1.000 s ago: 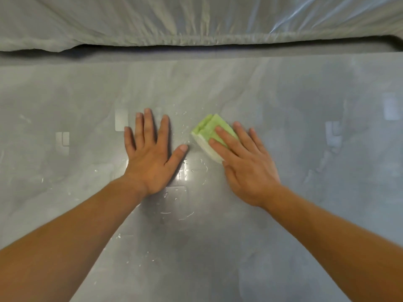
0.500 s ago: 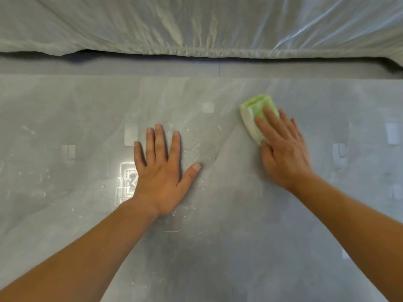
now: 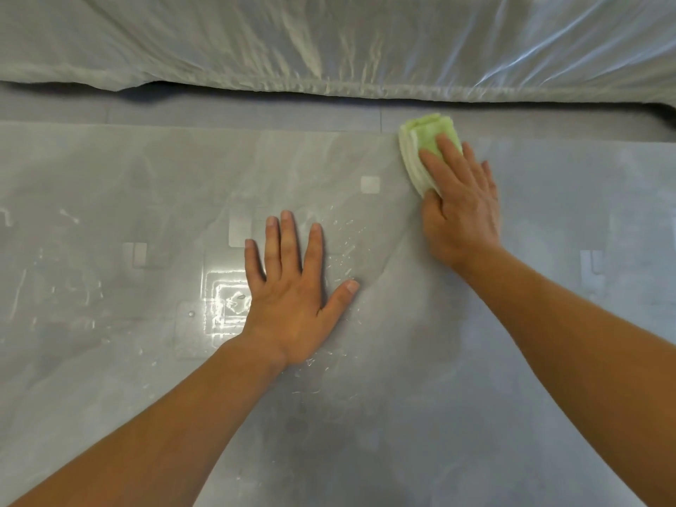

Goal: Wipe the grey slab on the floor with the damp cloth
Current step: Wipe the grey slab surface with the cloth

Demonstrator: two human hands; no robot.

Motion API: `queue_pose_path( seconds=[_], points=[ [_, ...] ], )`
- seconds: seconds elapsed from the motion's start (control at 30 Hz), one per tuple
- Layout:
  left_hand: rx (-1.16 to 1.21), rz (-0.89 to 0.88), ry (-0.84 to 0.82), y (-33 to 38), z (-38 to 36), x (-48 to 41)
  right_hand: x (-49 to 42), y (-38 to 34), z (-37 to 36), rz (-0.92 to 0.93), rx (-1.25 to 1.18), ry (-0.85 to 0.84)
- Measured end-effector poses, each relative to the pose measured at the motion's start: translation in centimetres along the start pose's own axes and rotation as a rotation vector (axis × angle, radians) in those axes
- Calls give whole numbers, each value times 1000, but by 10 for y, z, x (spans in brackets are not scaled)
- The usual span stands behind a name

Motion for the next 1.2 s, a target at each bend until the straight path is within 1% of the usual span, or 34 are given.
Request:
queue_pose_path(
  seconds=[0.03,0.07,0.13,0.17,0.2,0.23,0.27,0.37,0.4,0.43,0.47,0.53,0.6,0.63,0.67,0.73,0.8,0.83,0.87,0.93,0.97,1.0,1.03,1.07,1.1,1.17,1.2],
  points=[
    [4,-4,4,0,0,0,-3,-17,-5,8,12,0],
    [11,-6,10,1,0,0,-3,-39,-12,88,19,-17],
    [31,-4,19,0,1,0,13,-81,-31,397,44,-94],
    [37,-6,20,-1,1,-1,23,-92,-38,542,69,-141],
    [39,-11,18,-1,1,-1,26,-93,-40,630,89,-177],
    [38,-16,15,-1,1,-1,20,-89,-40,657,99,-184],
    [33,-22,13,-1,1,0,10,-83,-38,626,98,-162],
    [33,-32,37,-1,0,0,-15,-73,-34,342,112,-75],
    [58,-33,52,-1,2,1,-12,-81,-35,289,115,-36],
    [108,-37,70,-2,3,2,-3,-90,-37,284,113,-22],
    [177,-40,88,-3,6,4,11,-98,-40,328,109,-40],
    [309,-44,116,-6,12,5,42,-99,-42,483,124,-115],
    [347,-39,154,-12,21,7,56,-83,-33,569,124,-156],
    [335,-34,185,-16,25,7,55,-73,-30,560,121,-151],
    [313,-31,213,-21,29,7,50,-65,-27,513,122,-133],
    [248,-29,236,-30,34,6,38,-60,-26,333,112,-72],
    [165,-42,240,-39,35,4,40,-74,-29,192,93,-17],
    [128,-49,233,-43,34,4,49,-86,-32,192,96,-13],
    [104,-54,226,-48,33,6,65,-100,-38,260,109,-38],
    [100,-50,236,-56,33,15,108,-119,-46,497,127,-127],
    [109,-39,250,-62,34,21,124,-119,-45,585,119,-174],
    [114,-22,260,-67,33,29,128,-114,-43,630,110,-207],
    [110,-9,260,-72,31,36,124,-106,-41,635,114,-208],
    [98,-6,248,-76,27,44,113,-97,-39,585,123,-188],
    [78,-13,232,-78,21,50,95,-86,-37,481,127,-149],
    [34,-43,213,-79,12,59,62,-71,-32,210,108,-86],
    [31,-48,214,-79,11,60,57,-71,-33,108,98,-62]
  ],
)
Point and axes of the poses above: each hand's wrist, its own x-axis away from the middle knuckle, its own z-axis out of the back of the hand, y = z × x, the point moved 7 cm from there along -x, towards the middle knuckle, and after that the axes turned 10 degrees about y, right-handed, at the moved point
